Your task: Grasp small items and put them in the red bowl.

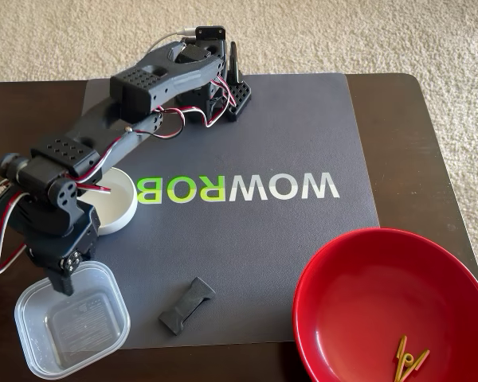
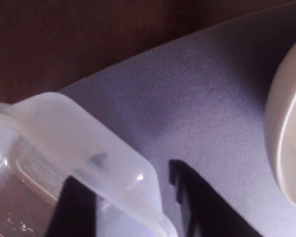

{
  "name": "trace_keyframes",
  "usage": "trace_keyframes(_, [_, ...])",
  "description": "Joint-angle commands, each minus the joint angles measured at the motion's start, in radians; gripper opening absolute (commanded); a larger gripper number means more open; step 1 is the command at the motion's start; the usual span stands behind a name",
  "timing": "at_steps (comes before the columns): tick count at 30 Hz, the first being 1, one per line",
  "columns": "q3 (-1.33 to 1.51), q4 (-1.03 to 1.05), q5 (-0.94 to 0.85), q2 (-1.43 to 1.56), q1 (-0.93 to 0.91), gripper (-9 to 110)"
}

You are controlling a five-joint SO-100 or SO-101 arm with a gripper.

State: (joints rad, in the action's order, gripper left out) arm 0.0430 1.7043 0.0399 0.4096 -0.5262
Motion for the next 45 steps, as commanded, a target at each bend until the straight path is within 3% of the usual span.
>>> trace_keyframes(1, [-0.043,0.005,0.014,0.003,0.023,0])
trace_keyframes(6, [-0.043,0.008,0.035,0.055,0.040,0])
trace_keyframes(13, [-0.037,0.009,0.060,0.362,0.196,0])
trace_keyframes(20, [-0.161,0.003,0.215,0.509,0.607,0])
trace_keyframes(25, [-0.219,0.000,0.353,0.428,0.934,0])
trace_keyframes(29, [-0.281,0.002,0.407,0.288,1.074,0])
trace_keyframes(35, [-0.273,0.008,0.282,0.137,1.066,1])
trace_keyframes(38, [-0.281,0.008,0.233,0.092,1.026,9])
trace_keyframes(41, [-0.279,0.008,0.221,0.072,1.003,25])
trace_keyframes(45, [-0.281,0.008,0.192,0.133,0.971,28])
